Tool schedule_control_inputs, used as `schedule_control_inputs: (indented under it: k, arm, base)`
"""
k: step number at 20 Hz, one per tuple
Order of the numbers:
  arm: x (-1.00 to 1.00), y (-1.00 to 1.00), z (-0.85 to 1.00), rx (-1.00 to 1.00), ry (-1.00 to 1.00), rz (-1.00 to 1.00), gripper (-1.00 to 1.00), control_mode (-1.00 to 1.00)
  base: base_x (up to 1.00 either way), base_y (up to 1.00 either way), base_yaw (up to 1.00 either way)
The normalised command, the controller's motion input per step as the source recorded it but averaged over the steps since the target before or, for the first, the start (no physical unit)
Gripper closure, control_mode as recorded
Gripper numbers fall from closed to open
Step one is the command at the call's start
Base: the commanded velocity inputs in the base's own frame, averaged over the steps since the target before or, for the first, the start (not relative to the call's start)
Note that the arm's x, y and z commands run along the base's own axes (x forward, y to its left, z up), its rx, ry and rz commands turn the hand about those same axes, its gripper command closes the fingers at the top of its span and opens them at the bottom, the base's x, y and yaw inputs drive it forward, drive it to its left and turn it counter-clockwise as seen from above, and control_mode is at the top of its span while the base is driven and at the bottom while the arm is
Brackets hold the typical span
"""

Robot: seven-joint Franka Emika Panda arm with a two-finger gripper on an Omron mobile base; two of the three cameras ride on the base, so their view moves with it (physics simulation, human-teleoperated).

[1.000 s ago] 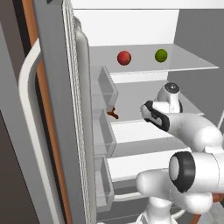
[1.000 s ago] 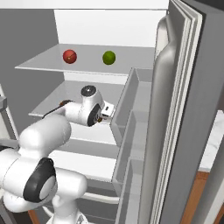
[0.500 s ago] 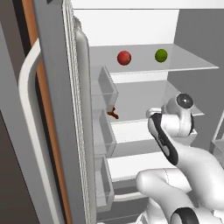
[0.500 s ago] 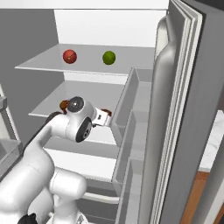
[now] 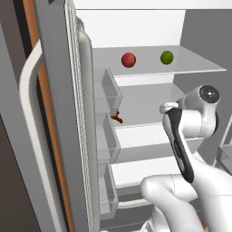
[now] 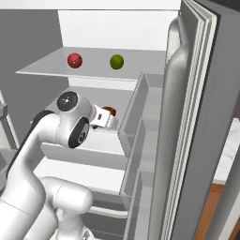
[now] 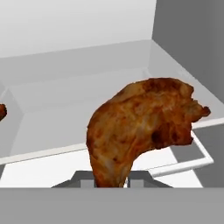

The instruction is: Gather the lime and onion from the fridge and place them on a tray on the dining counter. Then gather the chicken drumsticks from the fridge and place them on the other tray.

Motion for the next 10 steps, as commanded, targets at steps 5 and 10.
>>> schedule_control_inputs:
  k: [5, 10]
  arm:
    - [-0.82, 0.00, 0.70, 0.00, 0.00, 0.00, 1.00, -1.00]
    - [-0.88, 0.00, 0.61, 0.00, 0.00, 0.00, 1.00, -1.00]
  base:
    - [0.00, 0.00, 0.00]
    - [0.00, 0.00, 0.00]
